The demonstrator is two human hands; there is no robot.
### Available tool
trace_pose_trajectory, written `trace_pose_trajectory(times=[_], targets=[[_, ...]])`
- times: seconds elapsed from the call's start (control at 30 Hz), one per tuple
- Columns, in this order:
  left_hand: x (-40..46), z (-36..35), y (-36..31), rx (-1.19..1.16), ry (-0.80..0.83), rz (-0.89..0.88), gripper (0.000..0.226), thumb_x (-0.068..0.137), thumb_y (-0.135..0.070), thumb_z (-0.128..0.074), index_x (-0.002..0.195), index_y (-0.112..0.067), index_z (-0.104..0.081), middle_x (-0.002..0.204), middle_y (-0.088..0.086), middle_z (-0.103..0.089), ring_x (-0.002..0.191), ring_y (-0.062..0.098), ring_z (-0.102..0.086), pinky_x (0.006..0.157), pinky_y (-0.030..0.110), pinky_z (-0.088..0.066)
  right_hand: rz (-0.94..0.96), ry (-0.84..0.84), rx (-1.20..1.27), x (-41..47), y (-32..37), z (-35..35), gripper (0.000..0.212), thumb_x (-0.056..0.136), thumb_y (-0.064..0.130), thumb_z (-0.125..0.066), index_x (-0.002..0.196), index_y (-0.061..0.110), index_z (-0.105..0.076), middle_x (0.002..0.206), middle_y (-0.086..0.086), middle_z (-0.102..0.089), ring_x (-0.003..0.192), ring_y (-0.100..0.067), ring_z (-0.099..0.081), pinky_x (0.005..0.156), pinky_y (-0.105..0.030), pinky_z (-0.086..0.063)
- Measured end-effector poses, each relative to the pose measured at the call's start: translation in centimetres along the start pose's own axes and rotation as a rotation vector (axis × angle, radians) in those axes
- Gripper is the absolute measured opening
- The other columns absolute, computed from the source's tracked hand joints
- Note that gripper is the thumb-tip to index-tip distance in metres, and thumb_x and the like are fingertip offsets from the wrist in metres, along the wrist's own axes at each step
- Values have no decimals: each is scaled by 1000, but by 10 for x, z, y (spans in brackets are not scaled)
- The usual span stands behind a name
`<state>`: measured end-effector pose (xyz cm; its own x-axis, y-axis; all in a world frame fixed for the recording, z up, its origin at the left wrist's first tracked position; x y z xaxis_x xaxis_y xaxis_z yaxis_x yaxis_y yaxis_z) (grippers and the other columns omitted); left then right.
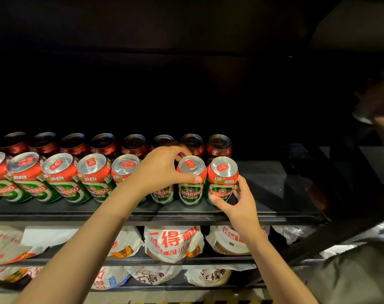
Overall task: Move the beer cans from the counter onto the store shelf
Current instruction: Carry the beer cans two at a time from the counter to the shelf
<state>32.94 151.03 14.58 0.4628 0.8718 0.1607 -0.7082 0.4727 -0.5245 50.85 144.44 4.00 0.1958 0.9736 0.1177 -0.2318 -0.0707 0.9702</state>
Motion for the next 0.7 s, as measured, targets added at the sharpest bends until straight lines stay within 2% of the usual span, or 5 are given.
trace_pose_trajectory(times=[0.23,0.4,0.57,0.7], targets=[[1,1,1,40,-33,15,60,65,-60,-71,111,-22,-59,103,-7,-63,90,6,-56,79,27,-50,-3,-10,10,0,-2,0,67,74,23,-81,131,32,-45,126,15,-56,116,3,-53,91,-7,-43],[1,-3,4,53,6,25,68,66,-59,-70,119,-18,-57,112,-4,-62,99,12,-57,86,34,-51,-22,-3,21,1,-5,-1,69,75,25,-80,135,31,-45,129,14,-57,118,1,-53,98,-17,-45],[2,-3,3,74,7,20,68,70,-57,-69,124,-19,-54,118,-2,-62,104,13,-57,86,29,-49,-28,-9,14,0,-5,-1,70,75,27,-79,136,30,-44,131,13,-55,120,0,-51,99,-19,-45],[1,-4,3,93,6,33,67,71,-56,-69,125,-18,-52,119,-2,-59,103,12,-54,80,23,-42,-22,-6,-5,0,-3,-2,70,77,25,-78,137,28,-44,132,12,-55,121,-1,-52,100,-22,-45]])
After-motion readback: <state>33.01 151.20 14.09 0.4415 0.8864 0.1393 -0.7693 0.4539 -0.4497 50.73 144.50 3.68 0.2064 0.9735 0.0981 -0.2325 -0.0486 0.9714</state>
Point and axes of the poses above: each hand's wrist, its own x-axis towards the middle knuckle, its own z-axis out of the back of the hand, y = z × x, the point moved 8 cm from there along x, towards the middle knuckle
